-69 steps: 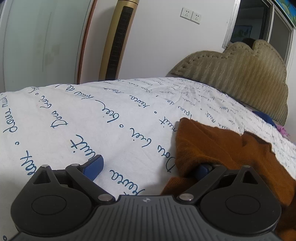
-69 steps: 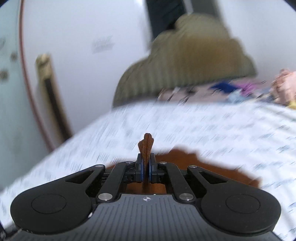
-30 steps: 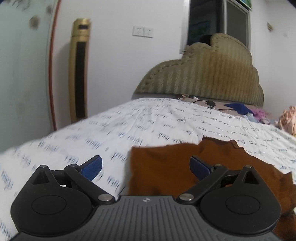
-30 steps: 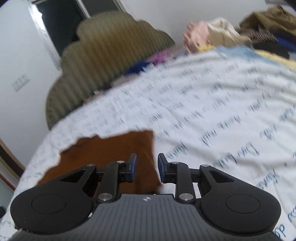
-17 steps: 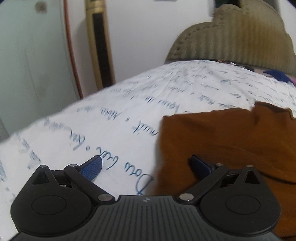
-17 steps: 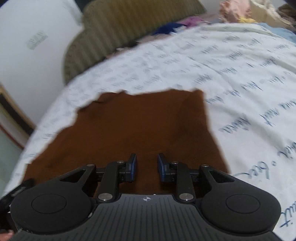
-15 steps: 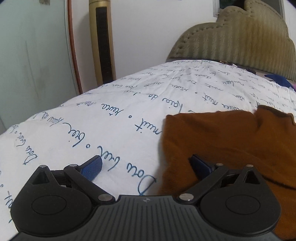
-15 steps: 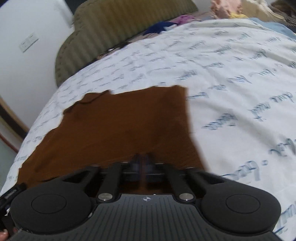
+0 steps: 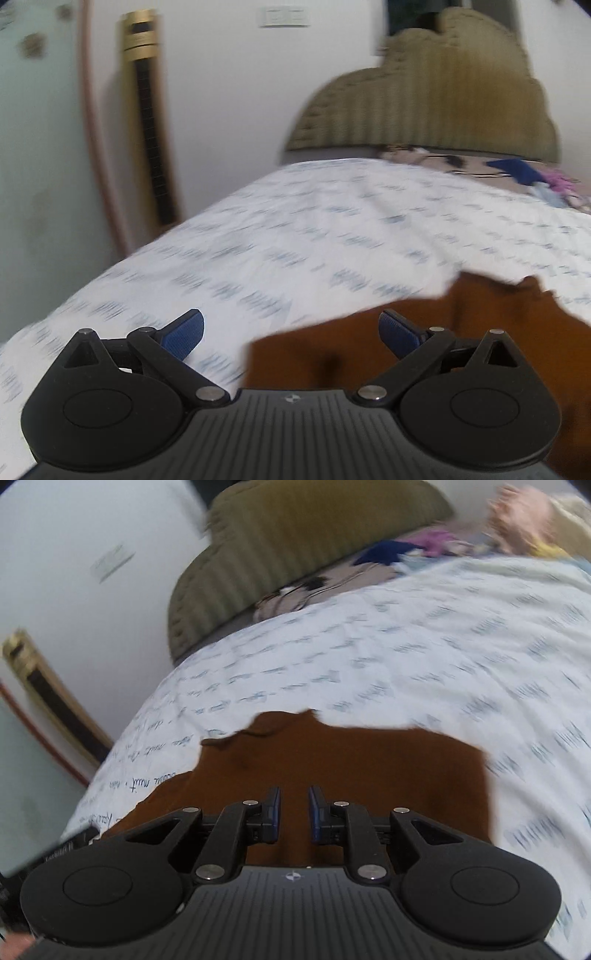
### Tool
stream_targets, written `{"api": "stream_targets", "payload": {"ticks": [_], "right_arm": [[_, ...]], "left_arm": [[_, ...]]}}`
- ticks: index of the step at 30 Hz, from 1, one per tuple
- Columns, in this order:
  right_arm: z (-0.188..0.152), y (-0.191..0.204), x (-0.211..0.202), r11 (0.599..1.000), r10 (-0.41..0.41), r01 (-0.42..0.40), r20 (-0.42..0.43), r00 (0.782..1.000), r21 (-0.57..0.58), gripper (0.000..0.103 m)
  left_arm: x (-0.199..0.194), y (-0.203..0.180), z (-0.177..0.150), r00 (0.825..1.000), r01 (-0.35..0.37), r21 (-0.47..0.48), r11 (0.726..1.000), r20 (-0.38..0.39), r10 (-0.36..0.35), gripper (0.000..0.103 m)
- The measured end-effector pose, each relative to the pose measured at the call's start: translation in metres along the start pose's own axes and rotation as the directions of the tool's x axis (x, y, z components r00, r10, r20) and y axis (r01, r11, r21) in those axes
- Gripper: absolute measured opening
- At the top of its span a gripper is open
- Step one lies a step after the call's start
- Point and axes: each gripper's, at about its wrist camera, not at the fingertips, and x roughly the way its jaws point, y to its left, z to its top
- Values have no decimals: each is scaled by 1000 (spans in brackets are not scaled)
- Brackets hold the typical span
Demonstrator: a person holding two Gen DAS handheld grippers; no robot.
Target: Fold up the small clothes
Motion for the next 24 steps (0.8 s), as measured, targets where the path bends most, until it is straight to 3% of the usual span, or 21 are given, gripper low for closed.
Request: {"api": "stream_targets", "payload": {"ticks": [4, 9, 11, 14, 16, 18, 22, 23, 24], "right_arm": [[25, 18, 61, 1000, 21, -21, -85, 996, 4, 22], [35, 27, 122, 1000, -24, 20, -171, 985, -23, 21], [32, 22, 136, 995, -92, 85, -170, 981, -46, 9], [42, 9, 146, 994, -109, 107, -137, 985, -19, 0], [47, -2, 150, 995, -97, 98, -139, 986, 2, 0], [52, -8, 151, 996, -92, 92, -133, 987, -1, 0], [59, -20, 142, 988, -154, 152, -117, 981, -25, 0], [60, -24, 134, 992, -126, 125, -134, 983, -12, 0], [61, -27, 124, 995, -97, 97, -136, 986, -8, 8]], "left_arm": [[47, -45, 9, 996, 59, 70, 996, -67, -54, 102], [100, -73, 1, 988, -18, 140, 990, -146, 38, 103], [108, -66, 2, 991, -23, 105, 994, -132, 37, 103], [119, -59, 6, 986, -117, 123, 985, -103, 130, 103], [129, -46, 10, 987, -97, 67, 993, -124, 105, 103], [132, -43, 12, 988, -107, 81, 991, -105, 115, 103], [136, -30, 19, 984, -141, 50, 989, -103, 146, 103], [136, -30, 20, 983, -149, 50, 988, -104, 153, 103], [132, -30, 22, 981, -160, 54, 986, -103, 165, 103]]}}
